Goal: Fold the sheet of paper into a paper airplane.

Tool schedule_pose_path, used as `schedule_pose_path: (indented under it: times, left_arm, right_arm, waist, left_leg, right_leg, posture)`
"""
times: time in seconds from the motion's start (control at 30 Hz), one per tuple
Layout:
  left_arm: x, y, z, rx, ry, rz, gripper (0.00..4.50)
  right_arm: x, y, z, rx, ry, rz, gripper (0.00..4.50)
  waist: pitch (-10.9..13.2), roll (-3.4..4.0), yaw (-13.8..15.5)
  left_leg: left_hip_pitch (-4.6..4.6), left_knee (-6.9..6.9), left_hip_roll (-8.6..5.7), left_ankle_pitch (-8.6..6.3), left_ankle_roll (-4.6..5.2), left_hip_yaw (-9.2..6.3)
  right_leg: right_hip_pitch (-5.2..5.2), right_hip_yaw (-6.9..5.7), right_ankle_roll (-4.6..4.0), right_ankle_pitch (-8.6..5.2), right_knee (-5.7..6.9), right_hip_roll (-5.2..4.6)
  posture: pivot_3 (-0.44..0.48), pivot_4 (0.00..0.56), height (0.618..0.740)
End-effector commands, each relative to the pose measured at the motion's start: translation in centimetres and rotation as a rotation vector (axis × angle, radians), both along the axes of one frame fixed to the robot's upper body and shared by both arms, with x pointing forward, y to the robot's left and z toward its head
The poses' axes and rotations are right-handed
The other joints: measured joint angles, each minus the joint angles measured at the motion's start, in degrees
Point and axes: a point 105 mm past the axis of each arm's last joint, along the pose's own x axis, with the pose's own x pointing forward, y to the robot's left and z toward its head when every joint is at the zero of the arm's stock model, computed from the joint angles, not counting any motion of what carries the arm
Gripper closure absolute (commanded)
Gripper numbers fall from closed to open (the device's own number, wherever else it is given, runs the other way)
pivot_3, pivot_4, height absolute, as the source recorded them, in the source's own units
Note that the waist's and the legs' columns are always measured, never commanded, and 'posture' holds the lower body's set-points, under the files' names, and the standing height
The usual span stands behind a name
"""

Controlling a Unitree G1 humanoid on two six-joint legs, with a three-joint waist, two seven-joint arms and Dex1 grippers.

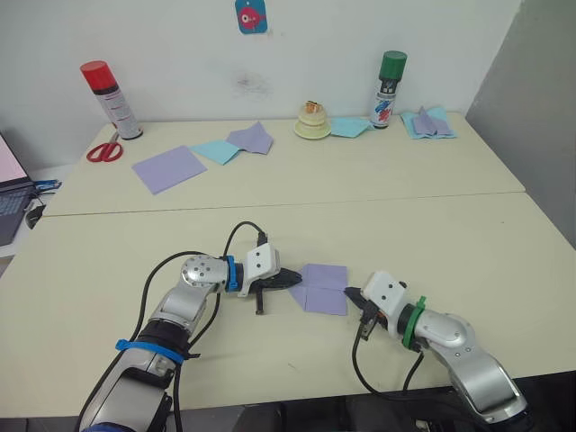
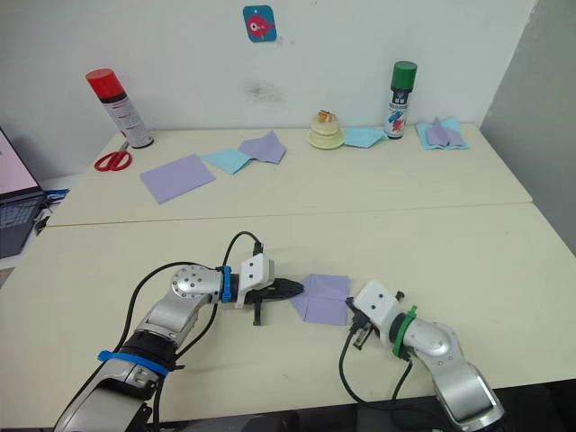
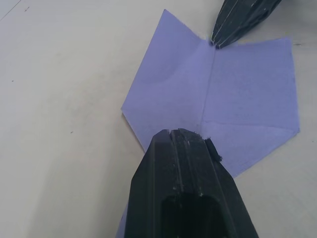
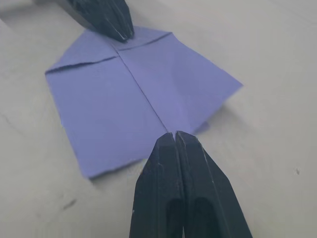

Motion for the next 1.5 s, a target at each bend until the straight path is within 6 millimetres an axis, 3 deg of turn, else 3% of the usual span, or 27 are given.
schedule_pose_path:
  times: [0.03, 0.17, 0.5, 0.63, 0.83, 0.93, 1.07, 1.23, 1.33, 1.5]
  left_arm:
    - [-0.7, 0.4, -2.0, 0.064, 0.063, -0.002, 4.5]
    - [-0.6, -0.4, -1.2, 0.039, 0.047, -0.021, 4.5]
    - [-0.8, -2.7, 0.4, -0.007, 0.025, -0.064, 4.5]
    - [-0.8, -1.7, -0.6, 0.016, 0.063, -0.022, 4.5]
    - [0.1, 1.7, -1.4, 0.035, 0.123, 0.097, 4.5]
    - [-0.4, 3.4, -2.4, 0.096, 0.136, 0.097, 4.5]
    - [-0.9, 4.3, -3.4, 0.131, 0.15, 0.1, 4.5]
    - [-1.3, 3.8, -3.6, 0.124, 0.149, 0.078, 4.5]
    - [-1.3, 3.2, -3.5, 0.116, 0.135, 0.067, 4.5]
    - [-1.4, 2.8, -3.5, 0.112, 0.127, 0.056, 4.5]
  right_arm:
    - [-0.4, 1.2, 3.9, 0.114, -0.096, 0.056, 4.47]
    - [-0.1, 1.9, 4.7, 0.115, -0.122, 0.085, 4.47]
    - [1.4, 3.1, 0.2, -0.025, -0.024, 0.132, 4.47]
    - [1.5, 2.9, -0.7, -0.058, 0.011, 0.133, 4.47]
    - [1.3, 2.7, -1.1, -0.07, 0.031, 0.141, 4.47]
    - [1.3, 2.8, -0.9, -0.074, 0.015, 0.146, 4.47]
    - [1.7, 3.4, 0.4, -0.045, -0.042, 0.159, 4.47]
    - [2.0, 3.2, 2.8, 0.011, -0.101, 0.152, 4.47]
    - [1.6, 2.0, 5.0, 0.067, -0.104, 0.145, 3.86]
    - [1.2, 0.0, 6.7, 0.12, -0.054, 0.109, 2.07]
  waist:
    - [0.03, 0.03, 0.0]
    - [0.03, 0.02, 0.0]
    - [0.13, -0.02, 0.05]
    - [0.13, -0.02, -0.04]
    - [0.13, -0.02, -0.21]
    - [0.11, -0.01, -0.32]
    - [0.07, 0.0, -0.24]
    - [0.08, 0.01, -0.25]
    - [0.09, 0.04, -0.16]
    - [0.09, 0.03, 0.01]
  left_leg:
    - [-0.01, 0.0, 0.0, 0.0, 0.0, 0.0]
    - [-0.03, -0.01, 0.01, 0.0, 0.0, -0.02]
    - [-0.27, 0.0, -0.02, 0.01, -0.01, -0.01]
    - [-0.25, -0.01, 0.0, 0.01, -0.01, -0.03]
    - [-0.18, -0.01, 0.02, 0.0, 0.0, -0.02]
    - [-0.11, -0.03, 0.05, 0.0, 0.0, -0.02]
    - [-0.02, -0.05, 0.03, 0.0, 0.0, -0.01]
    - [-0.01, -0.05, 0.04, 0.0, 0.0, -0.01]
    - [-0.06, -0.04, 0.02, 0.0, 0.0, -0.01]
    - [-0.07, -0.05, 0.01, -0.01, 0.01, -0.03]
  right_leg:
    - [-0.01, 0.0, 0.0, 0.0, 0.0, 0.0]
    - [-0.02, -0.01, 0.01, -0.01, 0.0, 0.0]
    - [-0.25, -0.02, -0.25, 0.14, -0.03, -0.01]
    - [-0.23, -0.04, -0.25, 0.14, -0.02, 0.0]
    - [-0.2, -0.03, -0.24, 0.14, 0.0, 0.01]
    - [-0.18, -0.02, -0.23, 0.13, 0.01, 0.03]
    - [-0.09, -0.01, -0.2, 0.11, 0.0, 0.02]
    - [-0.09, -0.01, -0.2, 0.11, 0.0, 0.02]
    - [-0.12, 0.0, -0.23, 0.13, 0.0, 0.01]
    - [-0.08, -0.02, -0.22, 0.12, -0.05, -0.01]
  posture:
    - [0.0, 0.15, 0.74]
    - [0.0, 0.15, 0.74]
    - [0.0, 0.15, 0.74]
    - [0.0, 0.15, 0.74]
    - [0.0, 0.15, 0.74]
    - [0.0, 0.15, 0.74]
    - [0.0, 0.15, 0.74]
    - [0.0, 0.15, 0.74]
    - [0.0, 0.15, 0.74]
    - [0.0, 0.15, 0.74]
